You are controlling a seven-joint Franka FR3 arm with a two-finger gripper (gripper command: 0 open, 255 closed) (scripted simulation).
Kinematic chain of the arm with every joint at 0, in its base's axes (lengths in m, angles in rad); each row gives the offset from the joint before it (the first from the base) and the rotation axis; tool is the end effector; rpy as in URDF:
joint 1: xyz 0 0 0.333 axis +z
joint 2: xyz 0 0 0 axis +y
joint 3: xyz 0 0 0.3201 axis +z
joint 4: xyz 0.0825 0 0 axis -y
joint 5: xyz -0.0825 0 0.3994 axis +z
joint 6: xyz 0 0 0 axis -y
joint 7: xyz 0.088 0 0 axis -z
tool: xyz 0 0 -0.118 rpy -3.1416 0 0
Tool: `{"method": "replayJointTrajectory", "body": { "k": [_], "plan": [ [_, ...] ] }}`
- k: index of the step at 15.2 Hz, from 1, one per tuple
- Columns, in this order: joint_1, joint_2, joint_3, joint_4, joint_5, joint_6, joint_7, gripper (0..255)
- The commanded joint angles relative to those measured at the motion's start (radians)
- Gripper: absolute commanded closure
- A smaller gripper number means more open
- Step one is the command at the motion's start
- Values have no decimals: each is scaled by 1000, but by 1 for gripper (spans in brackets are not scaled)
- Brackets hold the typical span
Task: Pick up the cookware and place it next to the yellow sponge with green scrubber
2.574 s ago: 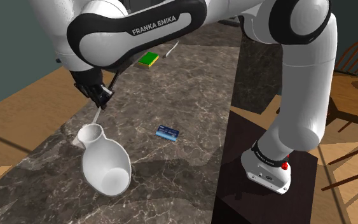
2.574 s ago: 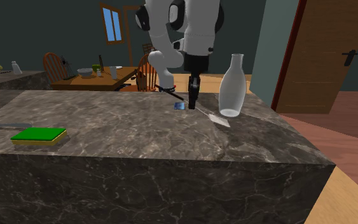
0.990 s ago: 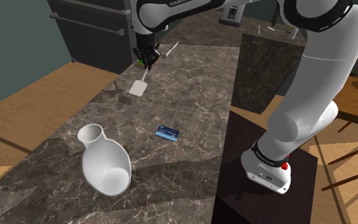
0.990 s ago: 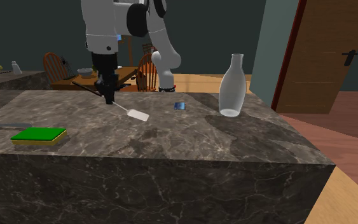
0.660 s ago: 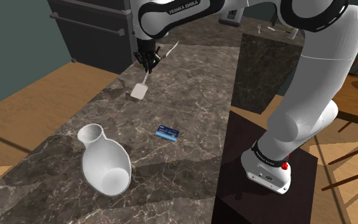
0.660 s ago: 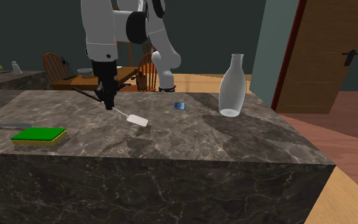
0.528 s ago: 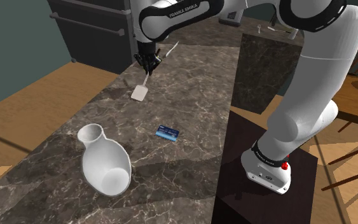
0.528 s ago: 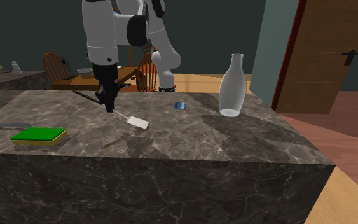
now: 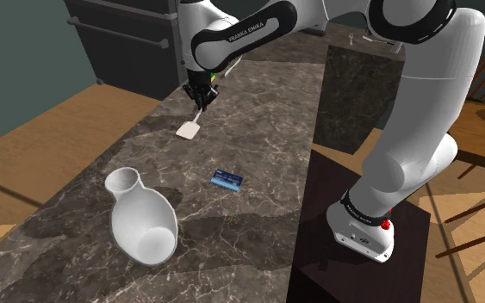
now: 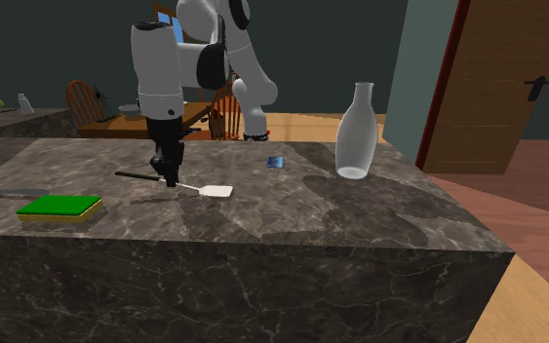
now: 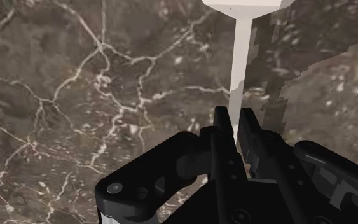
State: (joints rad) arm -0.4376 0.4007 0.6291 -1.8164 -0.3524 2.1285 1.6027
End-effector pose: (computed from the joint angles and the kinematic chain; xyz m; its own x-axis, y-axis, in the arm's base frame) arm 0.6450 0.0785 0.3396 0.3046 -0.9502 0.0664 -0.9523 -0.3053 -0.0001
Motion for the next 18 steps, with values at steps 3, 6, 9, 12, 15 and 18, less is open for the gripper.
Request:
{"method": "replayJointTrajectory", "body": {
  "k": [3,6,9,12,15,18],
  "plan": [
    [2,5,-2,-5,-5,9,4,255],
    [2,5,-2,-5,-5,9,4,255],
    [2,5,-2,-5,-5,9,4,0],
    [2,5,-2,-5,-5,9,4,0],
    [-5,-27,13,21,23,-43,-13,0],
    [-9,-53,23,49,45,-91,-27,0]
  ]
}}
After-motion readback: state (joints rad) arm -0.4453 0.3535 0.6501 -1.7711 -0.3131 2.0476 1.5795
